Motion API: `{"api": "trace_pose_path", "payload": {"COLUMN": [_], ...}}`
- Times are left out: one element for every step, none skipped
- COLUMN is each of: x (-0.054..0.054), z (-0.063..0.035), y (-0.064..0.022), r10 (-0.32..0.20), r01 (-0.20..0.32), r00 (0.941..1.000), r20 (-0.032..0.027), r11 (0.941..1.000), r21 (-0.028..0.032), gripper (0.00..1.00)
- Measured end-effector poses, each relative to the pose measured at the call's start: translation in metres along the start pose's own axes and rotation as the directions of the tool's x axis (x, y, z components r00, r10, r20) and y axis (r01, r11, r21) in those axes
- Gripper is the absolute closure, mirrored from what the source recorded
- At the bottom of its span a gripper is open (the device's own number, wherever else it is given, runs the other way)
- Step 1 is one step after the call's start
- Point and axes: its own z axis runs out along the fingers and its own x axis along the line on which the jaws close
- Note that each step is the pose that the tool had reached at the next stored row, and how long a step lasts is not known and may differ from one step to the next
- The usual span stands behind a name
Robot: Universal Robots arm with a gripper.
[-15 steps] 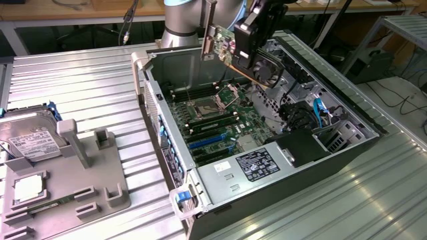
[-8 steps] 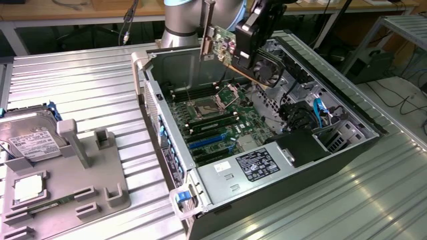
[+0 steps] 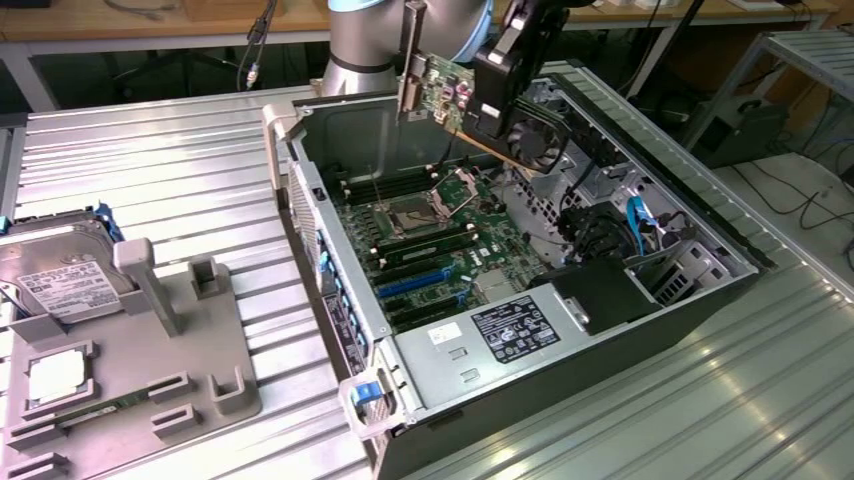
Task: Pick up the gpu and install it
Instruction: 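Insert the gpu into the slot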
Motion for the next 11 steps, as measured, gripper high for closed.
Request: {"api": "trace_pose_path", "payload": {"x": [0.0000, -0.0001, -0.0001, 0.0000, 0.0000, 0.0000, 0.0000, 0.0001, 0.0001, 0.0001, 0.0001], "z": [0.0000, 0.0000, 0.0000, -0.0001, 0.0000, 0.0000, 0.0000, 0.0000, 0.0000, 0.0000, 0.0000], "y": [0.0000, 0.0000, 0.0000, 0.0000, -0.0001, -0.0001, -0.0002, -0.0002, -0.0002, -0.0002, -0.0002], "r10": [-0.005, -0.010, -0.016, -0.021, -0.032, -0.045, -0.057, -0.064, -0.072, -0.082, -0.089], "r01": [0.005, 0.010, 0.016, 0.021, 0.032, 0.045, 0.057, 0.064, 0.072, 0.082, 0.089], "r00": [1.0000, 1.0000, 0.9999, 0.9998, 0.9995, 0.9990, 0.9984, 0.9979, 0.9974, 0.9966, 0.9960], "r20": [-0.0003, -0.0004, -0.0007, -0.0010, -0.0013, -0.0019, -0.0023, -0.0026, -0.0029, -0.0033, -0.0036], "r11": [1.0000, 1.0000, 0.9999, 0.9998, 0.9995, 0.9990, 0.9984, 0.9979, 0.9974, 0.9966, 0.9960], "r21": [-0.0001, -0.0002, -0.0003, -0.0004, -0.0007, -0.0010, -0.0013, -0.0015, -0.0017, -0.0019, -0.0020], "gripper": [0.72, 0.72, 0.72, 0.72, 0.72, 0.72, 0.72, 0.72, 0.72, 0.72, 0.72]}}
